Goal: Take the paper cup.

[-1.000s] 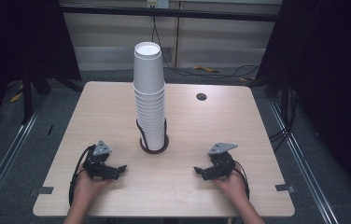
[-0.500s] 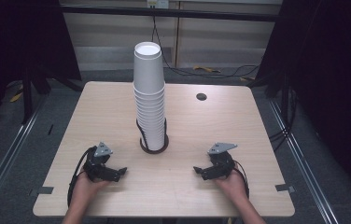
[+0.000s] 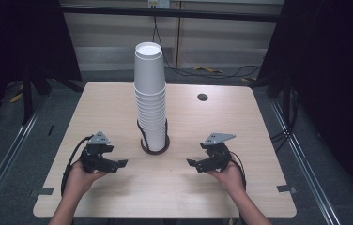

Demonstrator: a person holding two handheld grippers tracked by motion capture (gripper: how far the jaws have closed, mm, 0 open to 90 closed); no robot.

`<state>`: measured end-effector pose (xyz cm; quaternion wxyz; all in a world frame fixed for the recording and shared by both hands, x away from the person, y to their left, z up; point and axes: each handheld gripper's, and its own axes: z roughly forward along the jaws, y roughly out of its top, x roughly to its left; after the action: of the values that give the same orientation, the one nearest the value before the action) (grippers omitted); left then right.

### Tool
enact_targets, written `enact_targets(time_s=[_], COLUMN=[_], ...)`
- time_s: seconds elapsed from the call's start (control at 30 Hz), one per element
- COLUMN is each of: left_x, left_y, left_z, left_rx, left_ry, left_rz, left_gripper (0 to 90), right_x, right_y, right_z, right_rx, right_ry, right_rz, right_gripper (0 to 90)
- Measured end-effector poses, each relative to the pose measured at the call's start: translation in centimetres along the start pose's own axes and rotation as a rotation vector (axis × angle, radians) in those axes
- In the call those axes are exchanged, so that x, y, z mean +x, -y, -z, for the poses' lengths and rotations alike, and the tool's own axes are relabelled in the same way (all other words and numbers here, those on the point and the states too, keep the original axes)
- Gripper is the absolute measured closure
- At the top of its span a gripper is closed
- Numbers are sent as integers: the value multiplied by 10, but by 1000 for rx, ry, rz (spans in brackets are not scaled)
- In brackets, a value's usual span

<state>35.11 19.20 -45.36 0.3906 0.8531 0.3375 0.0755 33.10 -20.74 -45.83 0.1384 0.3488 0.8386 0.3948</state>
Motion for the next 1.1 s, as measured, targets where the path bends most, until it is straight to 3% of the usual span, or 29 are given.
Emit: enact_targets(time_s=[0.07, 0.17, 0.2, 0.23, 0.33, 0.5, 0.57, 0.83, 1.0, 1.1], left_x=[-1, 0, 0, 2, 2, 1, 0, -2, -3, -4], left_y=[-5, -28, -28, -39, -53, -82, -96, -128, -141, -155], left_z=[2, 15, 15, 22, 31, 49, 55, 72, 80, 88], left_rx=[-12, -21, -21, -28, -36, -71, -88, -115, -130, -149], left_ry=[12, 16, 16, 38, 40, 44, 51, 46, 39, 40], left_rz=[12, -19, -19, -16, -26, -44, -69, -98, -105, -112], left_gripper=[159, 159, 159, 160, 162, 162, 163, 163, 160, 160], right_x=[-1, -3, -4, -5, -7, -9, -8, -4, -4, -2], right_y=[-11, -27, -31, -36, -45, -67, -81, -116, -134, -151], right_z=[2, 5, 6, 7, 9, 15, 19, 27, 31, 35], right_rx=[-12, -33, -37, -44, -57, -73, -85, -125, -151, -194], right_ry=[-12, -20, -16, -16, -18, -13, -11, -19, -21, -32], right_rz=[-3, -14, -18, -21, -27, -13, 5, 48, 47, 40], right_gripper=[140, 139, 139, 139, 139, 138, 137, 136, 136, 136])
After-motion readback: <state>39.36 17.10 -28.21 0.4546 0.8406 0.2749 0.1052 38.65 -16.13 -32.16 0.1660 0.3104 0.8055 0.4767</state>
